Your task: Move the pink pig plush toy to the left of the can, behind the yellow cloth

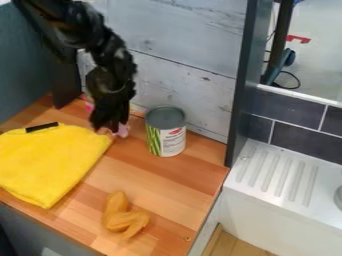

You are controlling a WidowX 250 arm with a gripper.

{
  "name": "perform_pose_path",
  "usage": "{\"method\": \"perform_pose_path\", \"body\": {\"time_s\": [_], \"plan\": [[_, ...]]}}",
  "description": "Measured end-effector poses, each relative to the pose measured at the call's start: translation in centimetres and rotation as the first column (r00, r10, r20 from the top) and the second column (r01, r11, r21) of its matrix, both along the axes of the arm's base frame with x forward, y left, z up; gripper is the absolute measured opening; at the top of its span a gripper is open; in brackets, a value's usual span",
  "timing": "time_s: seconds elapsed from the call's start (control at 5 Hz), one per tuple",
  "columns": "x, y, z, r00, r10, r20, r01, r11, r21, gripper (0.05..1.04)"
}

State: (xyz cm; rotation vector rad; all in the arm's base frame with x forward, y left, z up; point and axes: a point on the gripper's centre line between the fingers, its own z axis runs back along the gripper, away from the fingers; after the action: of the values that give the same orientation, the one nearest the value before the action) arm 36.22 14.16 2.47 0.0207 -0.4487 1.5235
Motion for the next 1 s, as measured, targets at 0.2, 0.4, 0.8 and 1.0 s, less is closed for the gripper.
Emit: {"method": "perform_pose_path", "body": {"time_s": [0.2,0.4,0.8,1.0], "plan": [[-0.5,0.8,-0.8,0.998,-0.009,0.059,0.012,0.998,-0.061,0.304],[-0.5,1.2,-0.9,0.996,0.001,0.090,0.007,0.995,-0.098,0.365],[-1.1,2.0,0.7,0.993,0.060,0.101,-0.046,0.990,-0.133,0.897],[-0.8,2.3,2.8,0.989,0.104,0.104,-0.089,0.985,-0.146,1.009]]}}
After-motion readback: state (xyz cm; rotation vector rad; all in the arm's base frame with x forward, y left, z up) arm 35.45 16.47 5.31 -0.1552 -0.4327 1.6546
